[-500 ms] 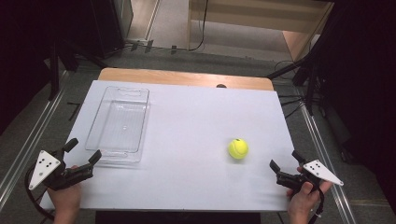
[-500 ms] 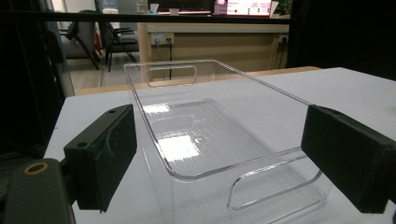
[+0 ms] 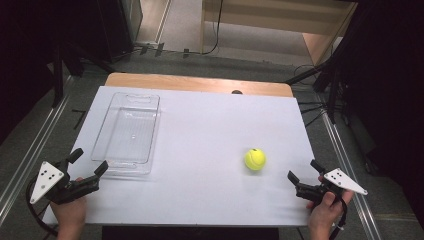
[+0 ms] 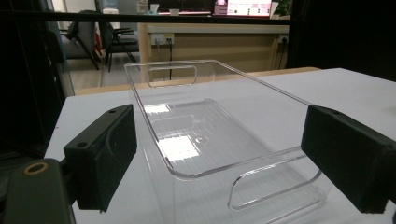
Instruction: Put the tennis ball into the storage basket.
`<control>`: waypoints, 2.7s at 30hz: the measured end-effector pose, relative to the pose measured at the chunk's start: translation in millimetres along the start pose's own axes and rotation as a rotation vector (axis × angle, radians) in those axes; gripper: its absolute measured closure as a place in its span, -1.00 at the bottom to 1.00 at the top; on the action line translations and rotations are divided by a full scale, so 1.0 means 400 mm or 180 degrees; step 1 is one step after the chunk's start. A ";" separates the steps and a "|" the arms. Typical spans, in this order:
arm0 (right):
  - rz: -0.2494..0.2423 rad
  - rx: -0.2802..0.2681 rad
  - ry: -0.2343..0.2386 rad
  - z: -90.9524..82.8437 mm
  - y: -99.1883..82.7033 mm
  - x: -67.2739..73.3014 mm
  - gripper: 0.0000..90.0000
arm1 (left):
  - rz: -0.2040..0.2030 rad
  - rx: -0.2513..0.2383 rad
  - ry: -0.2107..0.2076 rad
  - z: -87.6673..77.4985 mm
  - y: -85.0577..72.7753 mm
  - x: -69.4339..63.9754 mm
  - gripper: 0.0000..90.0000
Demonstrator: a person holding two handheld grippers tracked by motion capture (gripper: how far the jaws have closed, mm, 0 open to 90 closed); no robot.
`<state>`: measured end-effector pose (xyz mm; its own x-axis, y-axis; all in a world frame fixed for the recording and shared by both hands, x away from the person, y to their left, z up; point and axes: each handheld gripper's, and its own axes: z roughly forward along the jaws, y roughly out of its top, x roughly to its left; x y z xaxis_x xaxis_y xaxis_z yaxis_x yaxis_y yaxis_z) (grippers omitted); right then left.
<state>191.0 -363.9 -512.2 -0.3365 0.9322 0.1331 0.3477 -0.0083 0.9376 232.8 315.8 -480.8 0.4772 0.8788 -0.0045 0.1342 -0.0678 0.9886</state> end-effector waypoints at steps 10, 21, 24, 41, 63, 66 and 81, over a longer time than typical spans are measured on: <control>-0.0205 0.0169 0.0195 0.021 0.041 0.024 -1.00 | 0.0012 0.0001 0.0004 0.001 -0.001 -0.003 -0.75; -0.0321 0.0331 0.0362 0.051 0.088 0.052 -1.00 | 0.0058 0.0024 0.0005 0.002 -0.001 -0.006 -0.75; -0.0384 0.0338 0.0406 0.058 0.094 0.056 -1.00 | 0.0050 0.0025 0.0003 0.002 -0.001 -0.006 -0.75; -0.0532 0.0673 0.0606 0.109 0.127 0.081 -1.00 | 0.0084 0.0055 -0.0010 0.005 0.000 -0.009 -0.75; -0.0695 0.1138 0.0796 0.194 0.153 0.129 -1.00 | 0.0090 0.0063 -0.0021 0.006 0.000 -0.011 -0.75; -0.0732 0.1225 0.0818 0.208 0.156 0.133 -1.00 | 0.0091 0.0064 -0.0024 0.006 0.000 -0.011 -0.75; -0.0802 0.1547 0.0856 0.252 0.168 0.140 -1.00 | 0.0088 0.0054 -0.0029 0.007 0.000 -0.012 -0.75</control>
<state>283.8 -275.7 -474.3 -0.6476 0.7595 0.0619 0.5669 0.4258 0.7052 233.0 310.2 -481.3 0.4887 0.8722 0.0214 0.1354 -0.1001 0.9857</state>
